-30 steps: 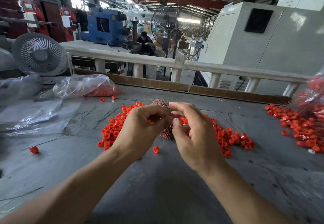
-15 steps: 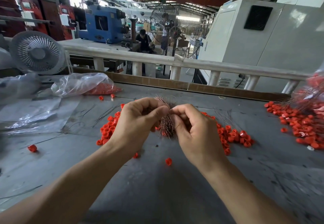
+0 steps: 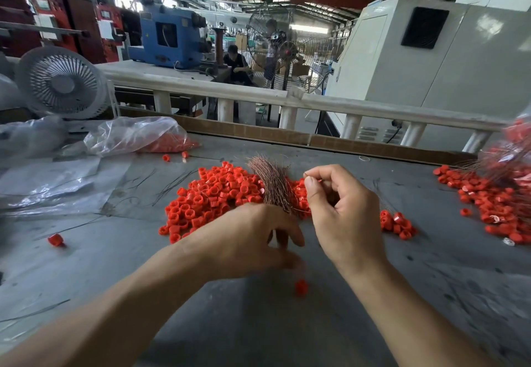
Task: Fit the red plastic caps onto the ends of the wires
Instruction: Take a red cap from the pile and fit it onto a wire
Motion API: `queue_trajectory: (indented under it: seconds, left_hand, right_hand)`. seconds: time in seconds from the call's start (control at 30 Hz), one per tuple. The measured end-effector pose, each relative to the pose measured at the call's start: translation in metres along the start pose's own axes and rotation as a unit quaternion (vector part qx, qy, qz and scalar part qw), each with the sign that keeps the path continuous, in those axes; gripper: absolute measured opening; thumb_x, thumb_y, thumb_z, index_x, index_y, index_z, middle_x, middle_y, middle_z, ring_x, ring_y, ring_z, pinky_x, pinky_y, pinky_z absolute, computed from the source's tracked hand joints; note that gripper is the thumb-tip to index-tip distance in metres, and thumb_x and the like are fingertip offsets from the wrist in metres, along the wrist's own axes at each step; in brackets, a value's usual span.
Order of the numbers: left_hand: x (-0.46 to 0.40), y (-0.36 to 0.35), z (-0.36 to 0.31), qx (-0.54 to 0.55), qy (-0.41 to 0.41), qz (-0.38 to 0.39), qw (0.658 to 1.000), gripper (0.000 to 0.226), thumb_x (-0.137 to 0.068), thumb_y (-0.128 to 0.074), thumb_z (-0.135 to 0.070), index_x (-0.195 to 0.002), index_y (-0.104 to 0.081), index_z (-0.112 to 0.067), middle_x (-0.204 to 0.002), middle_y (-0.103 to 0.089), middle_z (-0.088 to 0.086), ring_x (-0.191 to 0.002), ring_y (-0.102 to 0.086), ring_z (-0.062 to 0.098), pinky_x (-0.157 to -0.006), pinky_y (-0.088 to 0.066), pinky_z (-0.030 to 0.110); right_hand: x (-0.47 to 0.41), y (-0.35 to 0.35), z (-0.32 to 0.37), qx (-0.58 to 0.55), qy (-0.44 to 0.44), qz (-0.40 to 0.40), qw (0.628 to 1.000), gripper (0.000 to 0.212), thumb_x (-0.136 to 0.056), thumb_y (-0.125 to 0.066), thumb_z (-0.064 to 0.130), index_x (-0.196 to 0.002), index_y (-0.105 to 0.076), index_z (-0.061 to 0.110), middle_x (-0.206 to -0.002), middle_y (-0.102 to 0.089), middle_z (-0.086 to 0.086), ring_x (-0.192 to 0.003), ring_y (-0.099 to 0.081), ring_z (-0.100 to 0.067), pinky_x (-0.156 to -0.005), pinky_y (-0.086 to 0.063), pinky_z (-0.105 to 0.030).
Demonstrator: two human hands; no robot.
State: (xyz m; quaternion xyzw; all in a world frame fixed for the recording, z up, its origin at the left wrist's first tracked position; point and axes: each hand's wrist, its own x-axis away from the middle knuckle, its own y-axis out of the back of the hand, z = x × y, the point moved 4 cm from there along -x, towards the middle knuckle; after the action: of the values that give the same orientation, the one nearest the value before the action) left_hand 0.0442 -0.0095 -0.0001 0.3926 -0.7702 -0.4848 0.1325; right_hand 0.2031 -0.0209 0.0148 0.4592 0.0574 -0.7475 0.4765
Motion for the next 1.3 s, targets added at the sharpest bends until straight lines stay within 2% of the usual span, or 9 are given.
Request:
queue_trajectory:
  seconds: [0.17,0.33,0.43,0.57,0.67,0.8,1.0,1.23,1.3]
  left_hand:
    - [0.003,-0.01,-0.016,-0.035,-0.039,0.07,0.996,0.032,-0.087,-0.076,-0.044,-0.118,-0.071,-0.042,-0.1,-0.063,-0.016,-0.084,-0.055,-0.005,-0.069,-0.038,0.004]
    - [0.004,-0.015,-0.031,0.012,-0.097,0.058,0.994,0.034,-0.091,-0.074,-0.03,-0.125,-0.071,-0.033,-0.118,-0.066,-0.011,-0.094,-0.062,-0.001,-0.082,-0.049,0.015]
    - [0.007,-0.021,-0.042,0.028,-0.132,0.057,0.989,0.032,-0.089,-0.077,-0.035,-0.12,-0.074,-0.03,-0.12,-0.066,-0.014,-0.092,-0.06,-0.007,-0.082,-0.046,0.01]
    - [0.005,-0.031,-0.05,-0.005,-0.152,0.058,0.987,0.021,-0.09,-0.075,-0.035,-0.11,-0.078,-0.037,-0.119,-0.067,-0.016,-0.103,-0.064,0.001,-0.089,-0.051,0.022]
    - [0.004,-0.032,-0.048,-0.01,-0.151,0.043,0.988,0.015,-0.09,-0.073,-0.032,-0.103,-0.079,-0.035,-0.112,-0.069,-0.016,-0.098,-0.063,0.0,-0.084,-0.049,0.015]
    - [0.002,-0.033,-0.043,-0.016,-0.134,0.018,0.991,0.012,-0.089,-0.073,-0.029,-0.101,-0.076,-0.03,-0.108,-0.068,-0.014,-0.093,-0.061,0.002,-0.077,-0.04,0.005]
    - [-0.003,-0.027,-0.028,-0.05,-0.085,-0.016,0.995,0.012,-0.091,-0.069,-0.029,-0.102,-0.074,-0.03,-0.109,-0.067,-0.014,-0.092,-0.063,0.005,-0.083,-0.052,0.027]
    - [-0.005,0.008,0.022,-0.124,0.07,-0.191,0.971,0.013,-0.091,-0.066,-0.027,-0.101,-0.074,-0.03,-0.1,-0.065,-0.014,-0.094,-0.062,0.007,-0.082,-0.047,0.023]
    - [-0.003,0.018,0.039,-0.157,0.125,-0.227,0.953,0.018,-0.091,-0.067,-0.03,-0.108,-0.073,-0.033,-0.108,-0.064,-0.013,-0.103,-0.059,0.011,-0.091,-0.044,0.029]
  right_hand:
    - [-0.001,0.001,-0.001,-0.005,-0.015,0.005,1.0,0.007,-0.097,-0.067,0.014,-0.096,-0.073,0.017,-0.076,-0.069,0.014,-0.074,-0.067,-0.006,-0.063,-0.056,-0.03]
    - [0.0,0.0,-0.001,0.001,-0.016,0.007,1.0,0.007,-0.096,-0.068,0.015,-0.094,-0.073,0.019,-0.075,-0.069,0.013,-0.072,-0.067,-0.007,-0.064,-0.056,-0.033]
    - [0.001,-0.001,-0.001,0.004,-0.021,0.001,1.0,0.007,-0.095,-0.068,0.016,-0.093,-0.073,0.021,-0.073,-0.069,0.014,-0.071,-0.067,-0.007,-0.064,-0.055,-0.032]
    - [0.001,-0.002,-0.004,0.007,-0.033,0.004,0.999,0.007,-0.095,-0.069,0.016,-0.093,-0.073,0.021,-0.071,-0.068,0.014,-0.069,-0.066,-0.006,-0.063,-0.056,-0.035]
    - [0.001,-0.003,-0.005,0.006,-0.037,0.006,0.999,0.007,-0.095,-0.068,0.016,-0.093,-0.073,0.021,-0.072,-0.069,0.014,-0.07,-0.067,-0.006,-0.064,-0.056,-0.035]
    - [0.001,-0.003,-0.005,0.016,-0.035,0.008,0.999,0.006,-0.095,-0.068,0.017,-0.093,-0.073,0.021,-0.074,-0.069,0.014,-0.071,-0.067,-0.006,-0.064,-0.057,-0.033]
    - [-0.001,-0.002,-0.01,0.014,-0.055,0.01,0.998,0.007,-0.094,-0.068,0.016,-0.092,-0.073,0.021,-0.073,-0.069,0.013,-0.071,-0.067,-0.005,-0.067,-0.057,-0.034]
    - [0.001,-0.004,-0.014,0.012,-0.071,0.018,0.997,0.01,-0.094,-0.068,0.017,-0.088,-0.071,0.023,-0.069,-0.068,0.012,-0.068,-0.066,-0.007,-0.066,-0.056,-0.037]
    - [0.001,-0.005,-0.015,0.011,-0.069,0.019,0.997,0.011,-0.094,-0.068,0.017,-0.087,-0.071,0.025,-0.068,-0.068,0.012,-0.067,-0.066,-0.005,-0.064,-0.055,-0.031]
